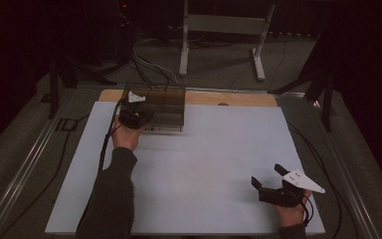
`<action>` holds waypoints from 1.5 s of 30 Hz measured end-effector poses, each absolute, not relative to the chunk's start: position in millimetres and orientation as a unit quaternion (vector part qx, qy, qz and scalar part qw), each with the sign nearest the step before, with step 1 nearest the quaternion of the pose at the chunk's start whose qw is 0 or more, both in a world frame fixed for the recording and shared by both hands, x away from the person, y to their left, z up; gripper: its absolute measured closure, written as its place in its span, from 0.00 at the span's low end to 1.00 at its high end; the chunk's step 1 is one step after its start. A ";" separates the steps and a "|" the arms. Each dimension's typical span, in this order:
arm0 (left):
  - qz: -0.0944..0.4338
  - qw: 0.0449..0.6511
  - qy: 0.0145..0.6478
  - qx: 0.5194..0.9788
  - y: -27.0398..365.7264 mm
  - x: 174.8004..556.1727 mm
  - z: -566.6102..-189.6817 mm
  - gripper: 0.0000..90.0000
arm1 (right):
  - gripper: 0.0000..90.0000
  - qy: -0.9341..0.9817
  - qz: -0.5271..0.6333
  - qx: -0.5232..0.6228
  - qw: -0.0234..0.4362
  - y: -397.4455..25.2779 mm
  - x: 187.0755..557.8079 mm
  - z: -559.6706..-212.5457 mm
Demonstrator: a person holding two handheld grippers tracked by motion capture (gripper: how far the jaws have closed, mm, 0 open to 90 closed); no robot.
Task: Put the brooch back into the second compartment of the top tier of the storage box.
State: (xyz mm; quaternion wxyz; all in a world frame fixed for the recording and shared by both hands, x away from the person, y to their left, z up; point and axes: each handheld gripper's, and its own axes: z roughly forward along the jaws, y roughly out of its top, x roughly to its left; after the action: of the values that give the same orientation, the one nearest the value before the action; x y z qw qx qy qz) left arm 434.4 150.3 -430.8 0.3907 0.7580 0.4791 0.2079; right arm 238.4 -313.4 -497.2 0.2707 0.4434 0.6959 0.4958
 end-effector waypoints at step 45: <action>0.198 0.353 0.489 0.773 138.2 438.4 -452.7 0.89 | 0.00 0.698 0.495 0.443 0.268 -312.9 238.6 -497.3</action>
State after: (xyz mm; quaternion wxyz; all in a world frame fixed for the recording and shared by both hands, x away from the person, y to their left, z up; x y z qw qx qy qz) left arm 438.4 138.2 -452.7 0.3529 0.7730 0.4887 0.1981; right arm 238.6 -312.9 -497.3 0.2683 0.4428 0.6977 0.4951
